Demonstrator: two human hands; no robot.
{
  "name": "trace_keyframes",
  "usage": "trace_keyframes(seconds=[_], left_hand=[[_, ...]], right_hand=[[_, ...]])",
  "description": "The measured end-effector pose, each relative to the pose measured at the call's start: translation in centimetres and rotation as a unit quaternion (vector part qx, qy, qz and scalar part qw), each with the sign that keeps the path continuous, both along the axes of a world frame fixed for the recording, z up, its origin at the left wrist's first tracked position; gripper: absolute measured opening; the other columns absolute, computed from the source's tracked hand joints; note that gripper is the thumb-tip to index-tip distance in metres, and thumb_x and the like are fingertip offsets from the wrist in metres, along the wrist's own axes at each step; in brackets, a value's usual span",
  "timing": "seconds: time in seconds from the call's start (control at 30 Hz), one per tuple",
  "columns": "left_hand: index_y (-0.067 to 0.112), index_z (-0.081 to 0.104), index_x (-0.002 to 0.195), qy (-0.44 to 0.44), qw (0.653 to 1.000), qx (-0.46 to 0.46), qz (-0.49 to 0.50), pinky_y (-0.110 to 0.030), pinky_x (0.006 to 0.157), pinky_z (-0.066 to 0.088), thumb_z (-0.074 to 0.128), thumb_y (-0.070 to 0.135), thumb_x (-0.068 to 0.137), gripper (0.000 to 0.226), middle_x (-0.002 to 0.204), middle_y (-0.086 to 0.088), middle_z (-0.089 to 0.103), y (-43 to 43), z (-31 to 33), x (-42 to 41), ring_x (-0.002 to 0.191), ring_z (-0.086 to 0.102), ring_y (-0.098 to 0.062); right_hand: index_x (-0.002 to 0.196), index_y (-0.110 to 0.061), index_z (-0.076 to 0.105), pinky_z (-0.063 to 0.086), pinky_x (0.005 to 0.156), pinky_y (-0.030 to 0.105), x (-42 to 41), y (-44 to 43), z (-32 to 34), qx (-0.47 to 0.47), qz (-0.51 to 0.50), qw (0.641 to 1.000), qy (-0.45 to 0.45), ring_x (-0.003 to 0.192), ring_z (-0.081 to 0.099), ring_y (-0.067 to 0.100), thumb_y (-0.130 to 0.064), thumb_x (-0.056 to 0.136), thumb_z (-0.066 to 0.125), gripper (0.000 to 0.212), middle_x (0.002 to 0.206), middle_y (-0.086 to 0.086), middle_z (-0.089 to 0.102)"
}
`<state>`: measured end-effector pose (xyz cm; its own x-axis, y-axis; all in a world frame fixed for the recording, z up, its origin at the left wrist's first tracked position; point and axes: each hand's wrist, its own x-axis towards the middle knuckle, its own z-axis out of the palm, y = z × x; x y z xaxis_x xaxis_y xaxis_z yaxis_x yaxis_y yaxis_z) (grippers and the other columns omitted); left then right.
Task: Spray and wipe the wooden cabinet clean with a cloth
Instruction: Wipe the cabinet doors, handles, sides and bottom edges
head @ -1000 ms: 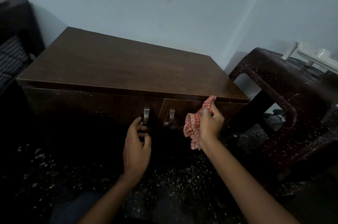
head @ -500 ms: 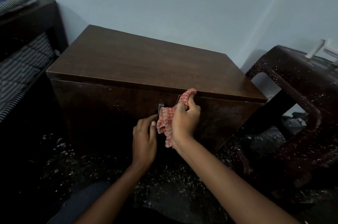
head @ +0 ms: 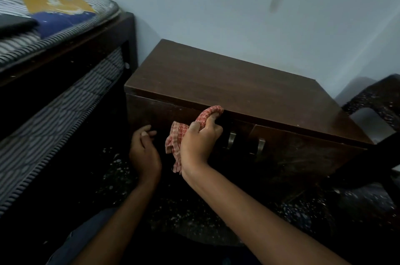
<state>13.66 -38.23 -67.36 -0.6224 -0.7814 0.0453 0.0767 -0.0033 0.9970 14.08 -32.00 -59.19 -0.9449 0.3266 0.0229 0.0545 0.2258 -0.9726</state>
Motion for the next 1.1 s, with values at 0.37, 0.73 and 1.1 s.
trace_keyframes(seconds=[0.37,0.73,1.1], left_hand=[[0.004,0.059,0.107,-0.008,0.989,0.1,0.105,-0.046,0.092,0.049,0.034,0.008,0.093,0.03,0.1,-0.012,0.063,-7.2,0.8,1.6,0.1,0.061,-0.032],[-0.001,0.064,0.104,0.007,0.964,0.193,0.183,-0.031,0.08,0.051,0.036,0.009,0.09,0.033,0.104,-0.018,0.066,-10.6,1.0,2.7,0.092,0.063,-0.03],[0.009,0.058,0.116,-0.076,0.978,0.192,0.014,-0.027,0.084,0.037,0.04,0.011,0.095,0.028,0.111,-0.003,0.059,-13.7,2.1,5.9,0.105,0.053,-0.018]], right_hand=[[0.15,-0.019,0.006,0.039,0.102,0.027,0.9,-8.6,0.0,-0.009,0.094,0.996,0.004,0.117,0.046,0.02,-0.014,0.098,0.033,0.059,0.134,0.003,0.026],[0.149,-0.02,0.017,0.032,0.106,0.026,0.0,-13.7,-0.1,0.014,0.291,0.957,-0.005,0.119,0.043,0.021,-0.01,0.096,0.037,0.058,0.131,0.007,0.033],[0.137,-0.023,0.037,0.052,0.076,0.043,1.1,-0.1,-7.1,0.594,0.368,0.647,0.305,0.1,0.055,0.029,-0.011,0.087,0.042,0.051,0.128,0.01,0.039]])
